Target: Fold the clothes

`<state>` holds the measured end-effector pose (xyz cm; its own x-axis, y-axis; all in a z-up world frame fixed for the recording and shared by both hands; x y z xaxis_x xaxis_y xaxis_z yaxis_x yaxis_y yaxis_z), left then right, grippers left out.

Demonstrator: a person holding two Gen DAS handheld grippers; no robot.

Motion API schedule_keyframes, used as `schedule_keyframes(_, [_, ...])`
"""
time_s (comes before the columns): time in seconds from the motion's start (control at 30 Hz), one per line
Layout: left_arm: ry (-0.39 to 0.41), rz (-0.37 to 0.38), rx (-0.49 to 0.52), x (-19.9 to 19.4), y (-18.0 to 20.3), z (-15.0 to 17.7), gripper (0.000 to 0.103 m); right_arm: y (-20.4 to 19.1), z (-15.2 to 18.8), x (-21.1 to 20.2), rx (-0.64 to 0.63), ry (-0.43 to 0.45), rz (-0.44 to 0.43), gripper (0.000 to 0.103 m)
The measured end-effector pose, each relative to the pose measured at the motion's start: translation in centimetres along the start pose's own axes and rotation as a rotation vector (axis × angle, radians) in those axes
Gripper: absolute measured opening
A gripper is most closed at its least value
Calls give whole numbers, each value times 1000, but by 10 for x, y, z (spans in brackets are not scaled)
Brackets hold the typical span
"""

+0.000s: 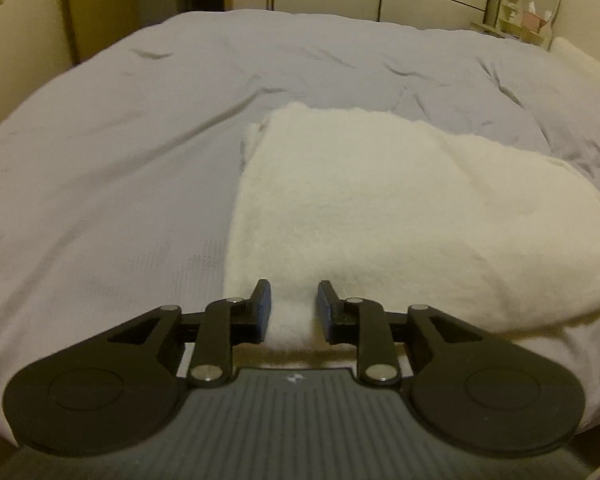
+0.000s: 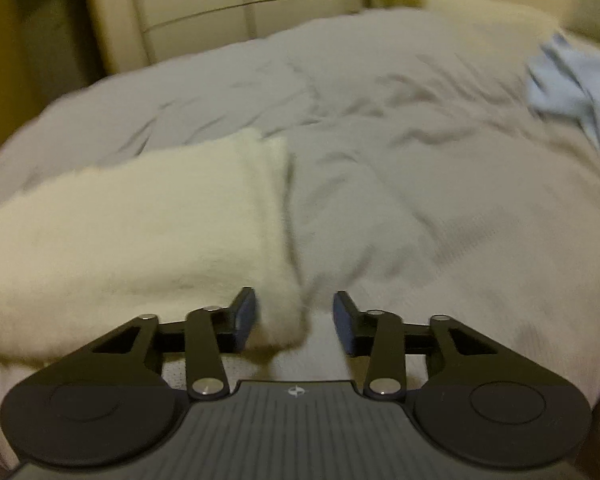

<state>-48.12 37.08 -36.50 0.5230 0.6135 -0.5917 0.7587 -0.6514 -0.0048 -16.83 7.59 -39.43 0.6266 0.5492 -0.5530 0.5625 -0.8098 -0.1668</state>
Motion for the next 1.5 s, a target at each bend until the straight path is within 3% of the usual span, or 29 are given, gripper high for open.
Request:
schedule_keyframes(0.1, [6,-34,23,-30,12,-1,35,-1,-7,-23,25,20,-10,49])
schedule_keyframes(0.23, [2,-27,76,-58,35,3,39,-23,-10,-50,9,33,-77,67])
schedule_keyframes(0.37, [12,-18,132,-78,55,2,42,-46,-4,-68,-41,17,-108,71])
schedule_keyframes(0.73, [40,16,154,-101,67,0,46,-53,3,-106,-41,31,-143,75])
schedule_keyframes(1.13, [23,44,124,-80,57,10,48,-44,10,-89,-5,-4,-134,79])
schedule_keyframes(1.23, [21,47,107,-67,49,8,48,-41,14,-75,133,-26,-214,79])
schedule_keyframes(1.37, [22,45,93,-49,37,3,48,-23,27,-46,541,-72,-359,74])
schedule_keyframes(1.43, [28,56,90,-40,33,-1,48,-9,38,-27,724,-101,-362,64])
schedule_keyframes(1.5, [35,77,77,-30,28,-5,48,2,50,-9,866,-115,-349,60])
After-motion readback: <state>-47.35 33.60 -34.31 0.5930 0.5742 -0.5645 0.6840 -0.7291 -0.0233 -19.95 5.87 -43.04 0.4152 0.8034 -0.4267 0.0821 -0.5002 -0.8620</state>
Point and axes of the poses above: each gripper's, at about its wrist camera, not at the fingertips, and x roughly the way its jaws point, y to its right, z to its underside, the point moved 8 cm from there along x, roughly the way its jaws point, and after that the axes turned 11 degrees about y, right-handed, at the moved point
